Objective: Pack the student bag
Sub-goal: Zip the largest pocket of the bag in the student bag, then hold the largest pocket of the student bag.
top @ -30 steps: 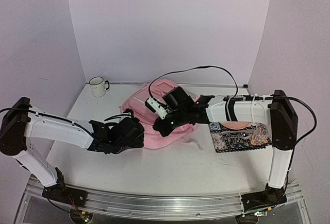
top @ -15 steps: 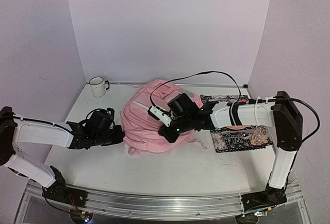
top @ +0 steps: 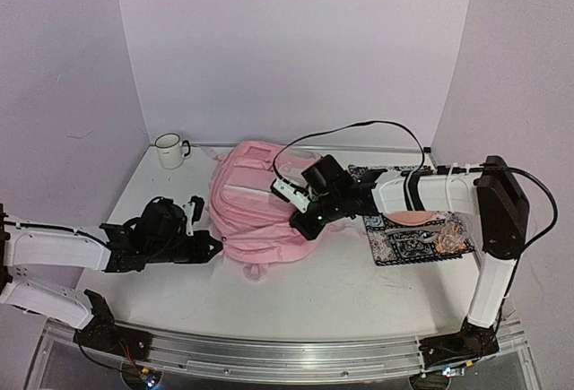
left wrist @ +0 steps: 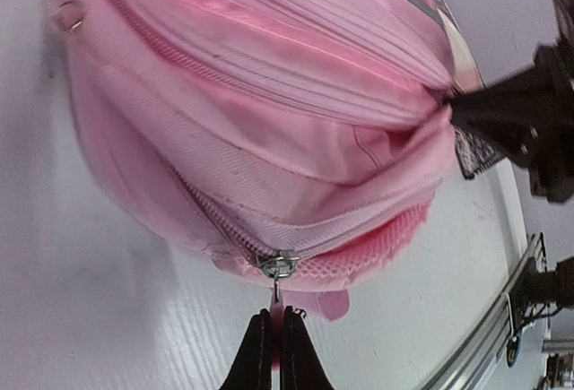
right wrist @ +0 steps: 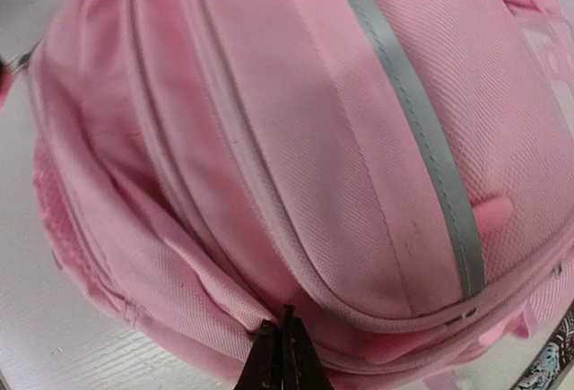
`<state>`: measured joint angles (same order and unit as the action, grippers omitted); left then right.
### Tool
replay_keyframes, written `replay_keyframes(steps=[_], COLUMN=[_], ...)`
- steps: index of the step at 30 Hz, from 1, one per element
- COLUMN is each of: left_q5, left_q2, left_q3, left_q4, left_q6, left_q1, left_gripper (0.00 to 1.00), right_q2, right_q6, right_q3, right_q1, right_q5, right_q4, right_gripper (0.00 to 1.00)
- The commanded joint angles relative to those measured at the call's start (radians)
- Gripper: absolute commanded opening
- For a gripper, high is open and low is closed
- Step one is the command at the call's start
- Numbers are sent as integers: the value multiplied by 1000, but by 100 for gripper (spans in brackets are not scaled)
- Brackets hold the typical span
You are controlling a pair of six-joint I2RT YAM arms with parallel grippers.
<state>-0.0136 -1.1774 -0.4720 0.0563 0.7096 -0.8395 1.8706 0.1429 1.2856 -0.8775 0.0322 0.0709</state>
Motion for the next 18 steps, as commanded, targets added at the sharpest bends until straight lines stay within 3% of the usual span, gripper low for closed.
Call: replay_keyframes(steps=[1,7,12,18], left_q5=[-14,-26,-51,-61], left_q2=[-12,-129,-178,-171], left_q3=[16,-75,-138,-135], left_q4=[21,100,95,89], left_q6=[57,68,41,42], left_q1=[-123,-171,-175,-175], left_gripper=[0,0,0,0], right_q2=[7,-114,-226,-206], right_q6=[28,59,167,286], right_q3=[46,-97,-208,-190], right_q1=[68,38,-38,-113], right_q5=[-128,87,143,129], right_q4=[38,122,167,171], right_gripper=[0,29,57,73])
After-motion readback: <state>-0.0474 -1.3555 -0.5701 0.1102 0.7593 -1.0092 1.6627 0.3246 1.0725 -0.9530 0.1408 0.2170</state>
